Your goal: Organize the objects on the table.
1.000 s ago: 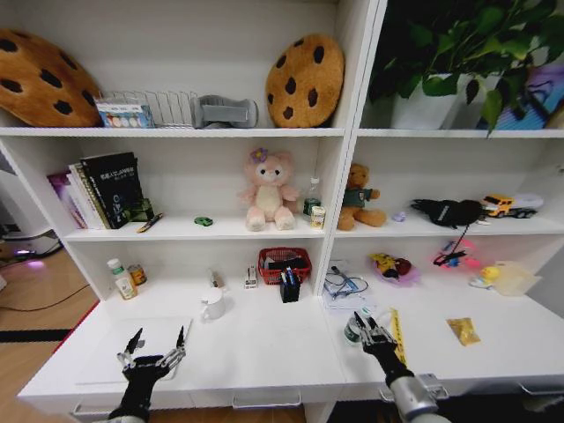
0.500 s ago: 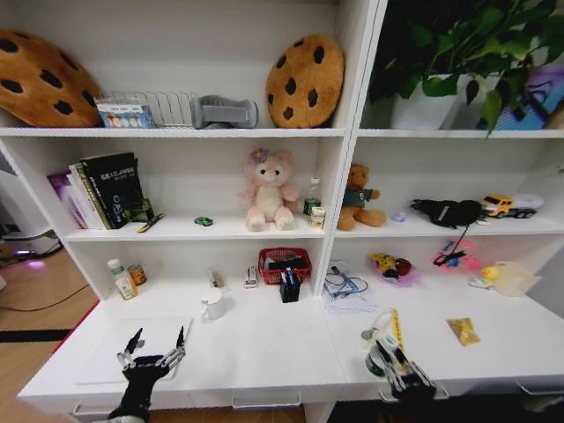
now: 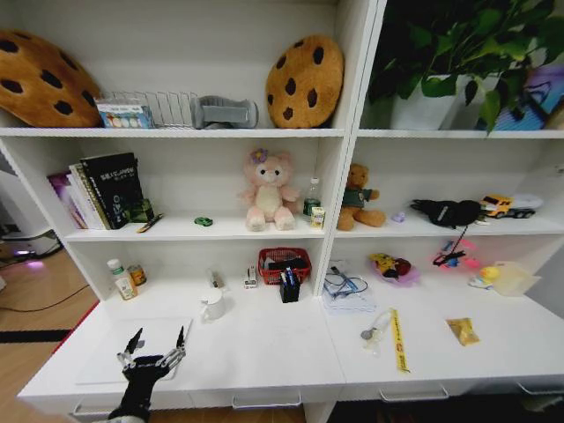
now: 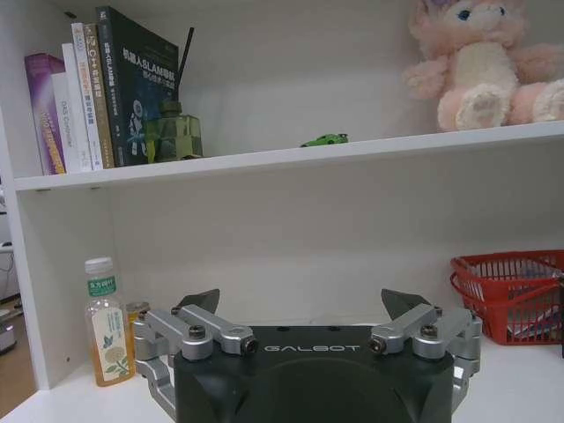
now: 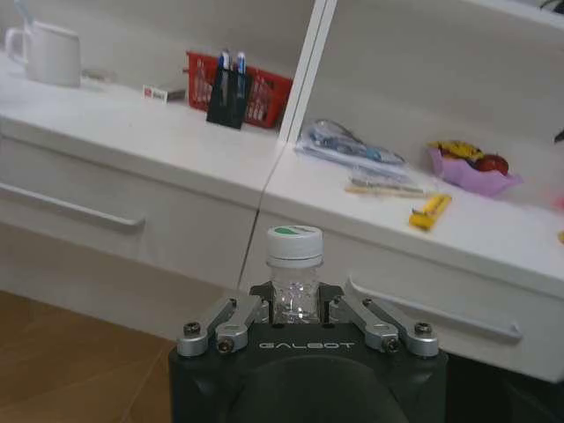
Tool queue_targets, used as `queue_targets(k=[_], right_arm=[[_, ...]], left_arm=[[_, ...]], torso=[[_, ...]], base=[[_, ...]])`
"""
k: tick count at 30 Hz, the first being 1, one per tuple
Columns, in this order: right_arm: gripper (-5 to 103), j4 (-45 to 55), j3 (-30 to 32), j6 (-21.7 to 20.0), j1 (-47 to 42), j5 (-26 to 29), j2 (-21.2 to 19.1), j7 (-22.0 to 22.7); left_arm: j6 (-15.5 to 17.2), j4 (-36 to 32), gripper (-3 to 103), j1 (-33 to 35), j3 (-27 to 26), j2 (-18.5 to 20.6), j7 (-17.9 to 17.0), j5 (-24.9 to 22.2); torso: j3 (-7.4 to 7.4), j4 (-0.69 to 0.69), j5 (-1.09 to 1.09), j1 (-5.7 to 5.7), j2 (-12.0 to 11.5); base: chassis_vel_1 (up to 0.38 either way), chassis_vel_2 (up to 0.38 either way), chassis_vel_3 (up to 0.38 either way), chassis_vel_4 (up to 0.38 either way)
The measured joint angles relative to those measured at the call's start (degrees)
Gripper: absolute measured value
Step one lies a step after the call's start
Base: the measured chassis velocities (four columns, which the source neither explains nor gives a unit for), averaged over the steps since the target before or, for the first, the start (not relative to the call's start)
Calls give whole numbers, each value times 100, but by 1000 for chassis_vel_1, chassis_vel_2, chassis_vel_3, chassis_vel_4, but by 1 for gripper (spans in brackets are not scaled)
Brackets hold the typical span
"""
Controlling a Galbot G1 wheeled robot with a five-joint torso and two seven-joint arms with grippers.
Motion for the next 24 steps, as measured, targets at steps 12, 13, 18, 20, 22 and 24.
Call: queue_targets(k=[12,13,18,20,22,24], right_arm=[[25,-2057,-49,-598,1433,1291,95,-395],[25,-2057,-49,-598,1433,1291,95,-395],[25,-2953,-50,-746,2129,1539,45,-509],[25,-3469,-40,-894,2674,1645,-14,-584],[25,-3645,-34,-966,2870,1676,-33,-609],[25,-4334,-53,-1256,3535,1790,-123,-753]], left_arm=[[1,0,100,0,0,0,0,0],[1,0,100,0,0,0,0,0],[1,0,100,0,0,0,1,0],[1,-1,100,-1,0,0,0,0],[1,0,100,0,0,0,0,0],[1,-1,100,0,-1,0,0,0]], torso=[[1,1,0,0,0],[1,1,0,0,0],[1,0,0,0,-1],[1,3,0,0,-1],[1,3,0,0,-1],[1,3,2,0,-1]], base=[[0,0,0,0],[0,0,0,0],[0,0,0,0],[0,0,0,0],[0,0,0,0],[0,0,0,0]])
